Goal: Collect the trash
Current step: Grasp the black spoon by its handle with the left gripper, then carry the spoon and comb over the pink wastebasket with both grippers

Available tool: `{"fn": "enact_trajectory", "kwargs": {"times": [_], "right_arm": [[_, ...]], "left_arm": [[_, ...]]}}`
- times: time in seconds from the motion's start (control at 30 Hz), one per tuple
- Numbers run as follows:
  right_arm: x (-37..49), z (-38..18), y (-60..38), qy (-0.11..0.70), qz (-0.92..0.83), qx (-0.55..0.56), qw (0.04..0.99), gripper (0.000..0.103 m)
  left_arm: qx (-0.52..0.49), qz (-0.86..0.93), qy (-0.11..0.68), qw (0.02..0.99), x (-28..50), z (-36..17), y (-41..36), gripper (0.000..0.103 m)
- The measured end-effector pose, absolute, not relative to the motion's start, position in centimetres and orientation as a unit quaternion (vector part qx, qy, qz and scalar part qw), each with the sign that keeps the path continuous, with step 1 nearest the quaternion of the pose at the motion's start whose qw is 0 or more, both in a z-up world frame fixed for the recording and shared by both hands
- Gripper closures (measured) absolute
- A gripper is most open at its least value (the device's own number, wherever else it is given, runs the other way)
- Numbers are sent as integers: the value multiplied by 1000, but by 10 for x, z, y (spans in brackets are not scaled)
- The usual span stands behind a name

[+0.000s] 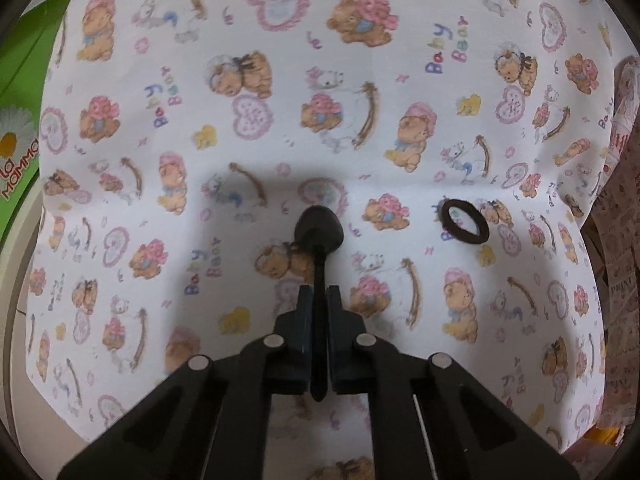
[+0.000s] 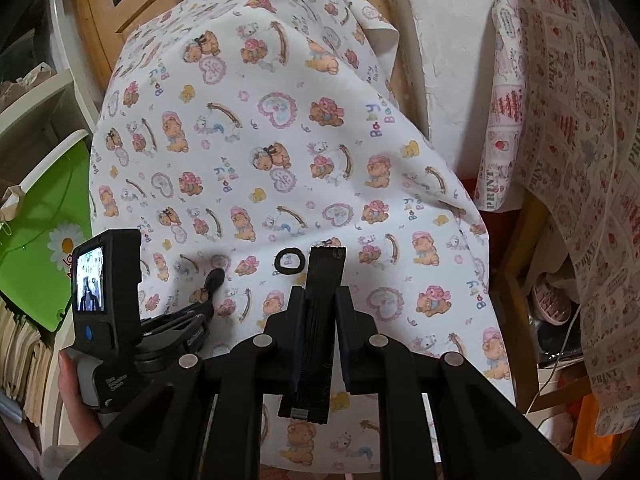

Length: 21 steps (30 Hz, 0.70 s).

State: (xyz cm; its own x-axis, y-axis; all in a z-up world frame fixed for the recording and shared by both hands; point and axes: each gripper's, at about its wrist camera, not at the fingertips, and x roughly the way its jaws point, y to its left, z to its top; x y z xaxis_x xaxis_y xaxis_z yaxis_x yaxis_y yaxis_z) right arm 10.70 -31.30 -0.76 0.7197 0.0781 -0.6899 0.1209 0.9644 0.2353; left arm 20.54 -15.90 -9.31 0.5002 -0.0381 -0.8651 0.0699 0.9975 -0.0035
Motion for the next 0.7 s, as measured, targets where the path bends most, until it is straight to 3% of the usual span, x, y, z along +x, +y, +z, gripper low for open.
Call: {"fn": "enact_trajectory", "kwargs": {"times": [0.17,0.37,0.7], "right_arm": [[106,-5,-310,370,-10,133,920,87],[100,-4,-297,367,3,134,920,87],[72,-5,-247,369,87,68,923,87]], "left_arm": [[-4,-32,501,865,192,-84,-120,98],[-20,-54,450,891,154,-44,-76,98],[-30,-72,421,904,112,-8,-60,98]]}}
